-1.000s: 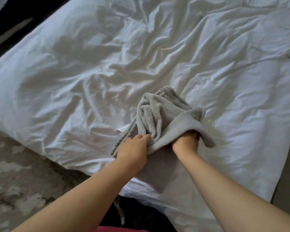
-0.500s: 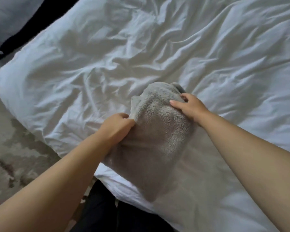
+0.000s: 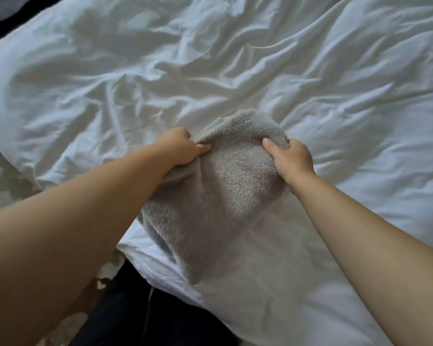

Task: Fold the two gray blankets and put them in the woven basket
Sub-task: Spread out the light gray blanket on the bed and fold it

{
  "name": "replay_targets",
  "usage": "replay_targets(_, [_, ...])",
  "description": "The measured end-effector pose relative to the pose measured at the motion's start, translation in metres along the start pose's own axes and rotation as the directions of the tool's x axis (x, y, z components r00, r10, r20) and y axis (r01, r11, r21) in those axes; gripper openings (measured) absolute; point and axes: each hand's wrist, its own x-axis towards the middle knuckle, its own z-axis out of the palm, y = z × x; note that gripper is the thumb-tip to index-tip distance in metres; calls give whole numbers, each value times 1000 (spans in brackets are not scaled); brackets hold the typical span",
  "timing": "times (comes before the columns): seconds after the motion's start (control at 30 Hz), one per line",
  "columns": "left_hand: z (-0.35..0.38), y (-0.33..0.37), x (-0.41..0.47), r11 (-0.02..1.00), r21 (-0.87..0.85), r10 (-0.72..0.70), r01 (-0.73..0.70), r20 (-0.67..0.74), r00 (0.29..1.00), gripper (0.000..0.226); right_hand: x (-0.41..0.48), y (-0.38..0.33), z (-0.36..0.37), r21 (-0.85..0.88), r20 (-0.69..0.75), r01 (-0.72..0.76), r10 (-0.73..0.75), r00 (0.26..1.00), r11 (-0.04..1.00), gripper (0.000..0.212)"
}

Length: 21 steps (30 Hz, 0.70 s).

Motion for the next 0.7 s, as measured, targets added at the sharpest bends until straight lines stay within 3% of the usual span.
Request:
replay_targets(0.1, [-2,-2,-28,996,77,-26,42,-199,980,60,-3,-7,8,-142,36,28,-23,999,989,75])
replay_targets(0.2, [7,-4,-74,968,240,178,-78,-428,886,51,-19,-13,16,-402,85,240,-226,971,884,83])
replay_targets(0.27, [25,-3,-100,919,328,355,-218,-451,819,47,-32,-14,22,-491,112,407,-407,906,770,78])
replay_targets(0.33, [48,-6,-111,868,409,440,-282,-366,820,50,-43,-14,29,-514,208,565,-545,812,645,70])
replay_targets(0.4, [68,-18,-110,862,446,389,-242,-275,879,58,-50,-15,39,-523,351,673,-588,729,523,65])
replay_targets(0.5, [88,-53,-98,894,430,268,-123,-295,917,63,-52,-13,53,-557,473,732,-575,668,392,64])
replay_targets(0.7, [100,-92,-78,965,262,105,-8,-357,928,67,-29,-16,74,-598,488,733,-578,654,326,69])
